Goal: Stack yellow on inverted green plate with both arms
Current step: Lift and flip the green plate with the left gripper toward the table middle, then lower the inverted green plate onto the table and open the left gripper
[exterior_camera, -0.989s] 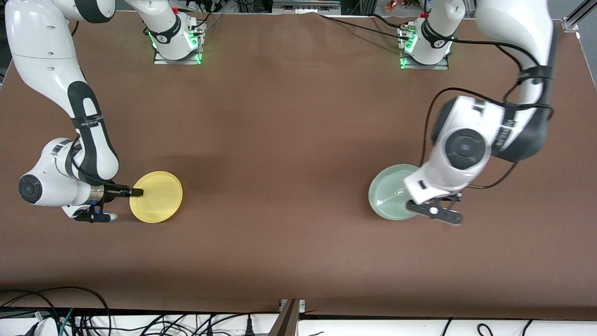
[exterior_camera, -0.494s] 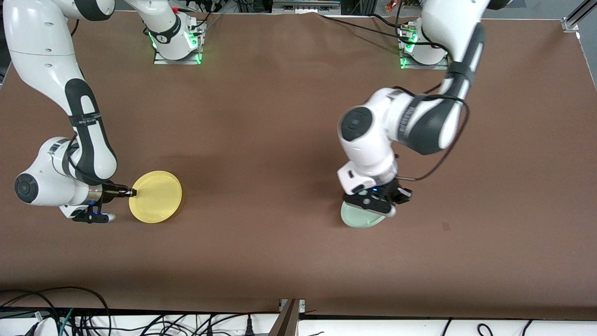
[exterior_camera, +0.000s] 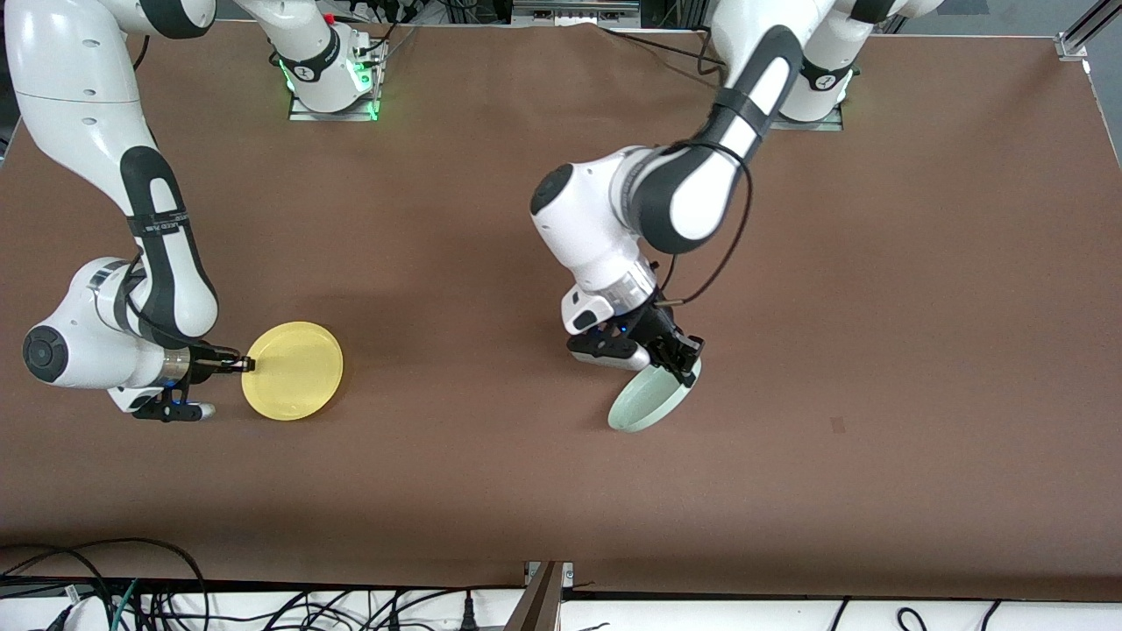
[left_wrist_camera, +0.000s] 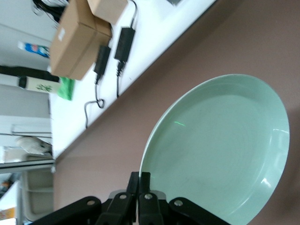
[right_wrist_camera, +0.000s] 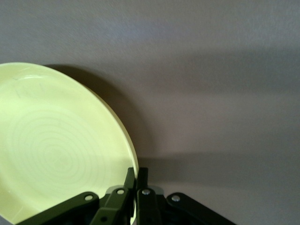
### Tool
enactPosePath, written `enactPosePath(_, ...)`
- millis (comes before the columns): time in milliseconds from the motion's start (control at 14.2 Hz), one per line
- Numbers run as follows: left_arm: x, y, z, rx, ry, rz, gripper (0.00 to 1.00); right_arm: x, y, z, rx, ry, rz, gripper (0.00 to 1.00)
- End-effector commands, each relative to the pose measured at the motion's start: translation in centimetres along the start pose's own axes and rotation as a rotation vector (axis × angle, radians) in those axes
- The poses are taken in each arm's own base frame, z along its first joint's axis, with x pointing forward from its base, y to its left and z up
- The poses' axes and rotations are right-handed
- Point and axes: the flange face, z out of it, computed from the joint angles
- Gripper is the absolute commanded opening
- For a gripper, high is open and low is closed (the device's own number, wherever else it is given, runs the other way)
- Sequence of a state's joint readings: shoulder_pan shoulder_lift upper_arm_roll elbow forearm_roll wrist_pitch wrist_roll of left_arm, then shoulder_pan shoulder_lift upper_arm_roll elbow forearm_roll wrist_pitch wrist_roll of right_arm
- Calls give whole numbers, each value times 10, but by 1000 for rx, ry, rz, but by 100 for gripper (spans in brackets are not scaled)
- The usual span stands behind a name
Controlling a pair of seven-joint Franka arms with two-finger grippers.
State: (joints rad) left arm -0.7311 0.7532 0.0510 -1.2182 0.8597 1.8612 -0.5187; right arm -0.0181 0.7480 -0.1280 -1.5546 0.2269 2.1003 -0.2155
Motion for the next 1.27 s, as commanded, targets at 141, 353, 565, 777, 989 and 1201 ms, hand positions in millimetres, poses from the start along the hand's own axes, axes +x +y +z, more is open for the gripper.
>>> enactPosePath(141,-5,45,-23,215,77,56,0,10,-23,-47,32,13,-48,0)
enactPosePath(353,-28,110,-29,277,73,1,0,10,-20,-68,46,-21,-52,0)
enactPosePath(565,-43,147,-32,350,111,-5,0,5,-21,-86,53,-23,-54,0)
enactPosePath(777,-51,161,-46,357,124,-7,0,5,-25,-89,79,-16,-49,0)
enactPosePath(989,-64,176,-53,390,119,-32,0,4,-29,-86,150,-27,-24,0)
enactPosePath(1201,-76,194,-56,410,120,-33,0,4,-32,-86,154,-30,-27,0)
